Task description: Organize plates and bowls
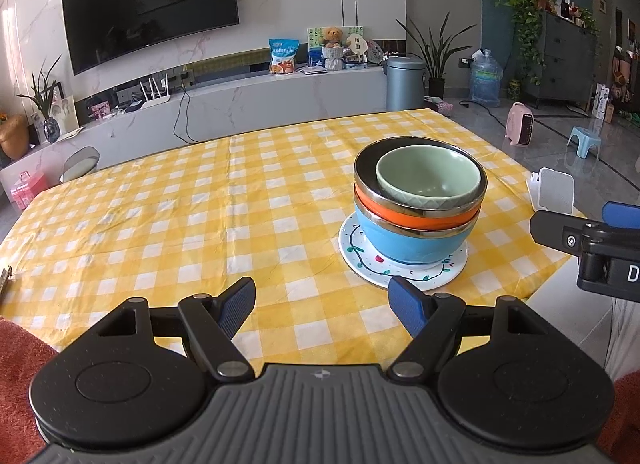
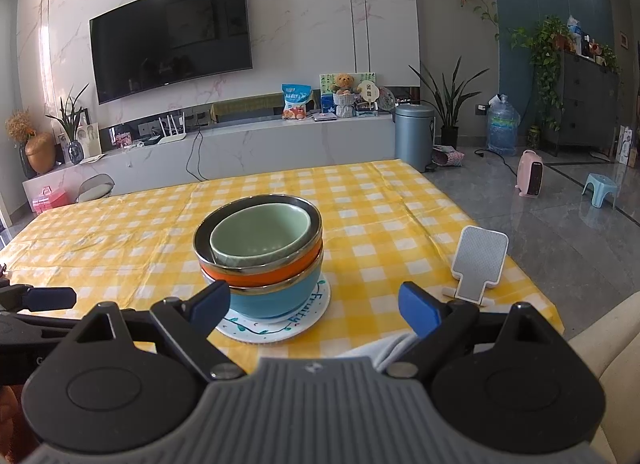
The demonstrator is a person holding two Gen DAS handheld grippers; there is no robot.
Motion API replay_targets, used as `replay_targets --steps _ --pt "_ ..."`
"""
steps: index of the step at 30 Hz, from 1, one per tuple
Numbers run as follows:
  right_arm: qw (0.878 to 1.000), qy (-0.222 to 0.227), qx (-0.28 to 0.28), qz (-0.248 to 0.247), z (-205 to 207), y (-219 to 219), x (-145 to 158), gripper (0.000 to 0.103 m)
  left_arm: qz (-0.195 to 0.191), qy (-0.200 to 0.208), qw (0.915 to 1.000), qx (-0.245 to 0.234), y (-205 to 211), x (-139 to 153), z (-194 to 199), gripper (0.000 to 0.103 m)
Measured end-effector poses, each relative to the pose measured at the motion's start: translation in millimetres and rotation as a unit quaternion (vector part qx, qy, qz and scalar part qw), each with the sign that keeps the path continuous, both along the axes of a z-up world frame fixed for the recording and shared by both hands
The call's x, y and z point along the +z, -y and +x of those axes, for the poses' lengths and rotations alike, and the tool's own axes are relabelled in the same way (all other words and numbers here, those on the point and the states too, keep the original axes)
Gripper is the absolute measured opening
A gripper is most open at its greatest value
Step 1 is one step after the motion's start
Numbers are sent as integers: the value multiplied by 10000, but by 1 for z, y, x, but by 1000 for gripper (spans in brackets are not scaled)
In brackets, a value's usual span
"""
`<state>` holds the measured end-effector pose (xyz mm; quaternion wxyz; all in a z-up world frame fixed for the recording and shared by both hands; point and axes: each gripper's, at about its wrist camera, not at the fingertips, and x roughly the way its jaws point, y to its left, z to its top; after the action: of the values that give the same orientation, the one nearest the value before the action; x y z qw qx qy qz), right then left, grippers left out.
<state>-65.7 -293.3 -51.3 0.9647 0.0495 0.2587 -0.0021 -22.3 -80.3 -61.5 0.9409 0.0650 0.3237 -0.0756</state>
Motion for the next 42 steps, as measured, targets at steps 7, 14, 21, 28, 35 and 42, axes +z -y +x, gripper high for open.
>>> replay_targets --steps 7,14,21,28,35,42 --pt "10000 -28 15 -39 1 -1 -1 90 -9 -6 10000 -3 -1 1 0 89" --pt "10000 -29 12 -41 1 -2 -1 90 9 -7 10000 -9 0 2 0 89" --pt "10000 -26 14 -37 1 -1 -1 90 4 22 10000 -11 -1 3 0 89" --pt "10000 -28 15 -43 1 -2 -1 90 -19 12 10000 -21 -1 3 0 89" --pt "10000 -33 21 -50 2 -2 -2 90 -50 -4 10000 -18 -2 3 0 89" --pt "10000 -35 20 -48 1 -2 -2 90 -80 -7 10000 -24 -2 4 -1 89"
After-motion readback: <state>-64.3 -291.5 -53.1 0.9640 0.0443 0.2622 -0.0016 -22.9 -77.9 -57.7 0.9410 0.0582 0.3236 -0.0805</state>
